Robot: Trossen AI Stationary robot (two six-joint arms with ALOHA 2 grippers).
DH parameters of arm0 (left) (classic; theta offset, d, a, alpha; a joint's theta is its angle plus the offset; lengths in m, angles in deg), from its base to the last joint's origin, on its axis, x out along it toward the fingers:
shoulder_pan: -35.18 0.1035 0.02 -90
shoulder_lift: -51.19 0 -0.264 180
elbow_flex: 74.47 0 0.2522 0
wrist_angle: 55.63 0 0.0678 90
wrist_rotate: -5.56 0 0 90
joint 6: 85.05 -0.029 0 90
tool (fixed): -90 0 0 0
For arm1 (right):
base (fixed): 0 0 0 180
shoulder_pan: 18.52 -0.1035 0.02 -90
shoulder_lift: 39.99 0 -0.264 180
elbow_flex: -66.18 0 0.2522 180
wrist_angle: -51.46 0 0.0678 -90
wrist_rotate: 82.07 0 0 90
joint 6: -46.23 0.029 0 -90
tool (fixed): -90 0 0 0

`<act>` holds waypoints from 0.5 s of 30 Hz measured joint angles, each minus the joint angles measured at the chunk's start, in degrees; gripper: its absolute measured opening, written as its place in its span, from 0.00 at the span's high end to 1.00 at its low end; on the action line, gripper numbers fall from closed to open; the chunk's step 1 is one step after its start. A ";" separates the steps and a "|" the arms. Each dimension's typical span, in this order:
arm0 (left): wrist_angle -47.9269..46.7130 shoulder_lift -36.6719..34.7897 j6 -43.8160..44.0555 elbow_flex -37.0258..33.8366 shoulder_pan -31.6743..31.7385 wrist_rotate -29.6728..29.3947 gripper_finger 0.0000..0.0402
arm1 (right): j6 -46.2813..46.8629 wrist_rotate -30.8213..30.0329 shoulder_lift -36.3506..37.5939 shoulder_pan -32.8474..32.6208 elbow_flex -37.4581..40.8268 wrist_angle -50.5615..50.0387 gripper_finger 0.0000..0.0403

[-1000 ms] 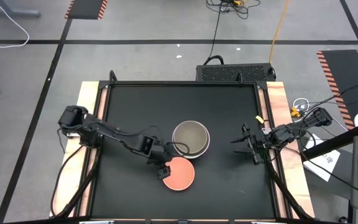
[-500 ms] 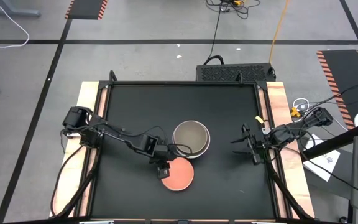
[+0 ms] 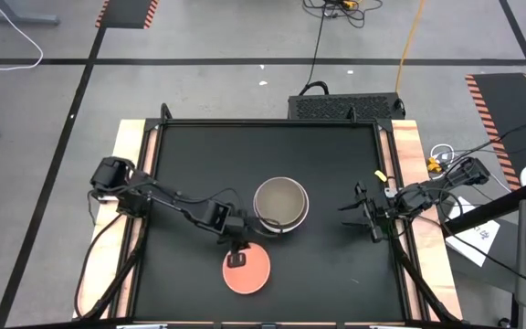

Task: Nest bowls inside each other
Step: Stack the light orange bowl on the light gray bowl

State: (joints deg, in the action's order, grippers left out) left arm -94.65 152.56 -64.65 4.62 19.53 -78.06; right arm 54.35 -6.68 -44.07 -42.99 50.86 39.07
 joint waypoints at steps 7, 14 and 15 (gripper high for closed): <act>4.05 -5.31 -3.47 -0.03 -2.99 -2.90 0.98 | 0.32 0.00 -0.42 0.00 0.00 0.00 0.52; 5.38 -16.42 -10.96 -0.06 -5.17 -10.84 0.99 | 0.38 0.00 -0.42 0.00 0.00 0.02 0.52; 5.69 -17.61 -12.01 -0.05 -5.10 -12.00 0.99 | 0.36 0.00 -0.42 0.00 0.00 0.13 0.52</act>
State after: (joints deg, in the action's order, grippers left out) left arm -88.95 134.95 -76.66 4.57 14.43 -90.06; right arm 54.70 -6.68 -44.48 -42.99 50.86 39.20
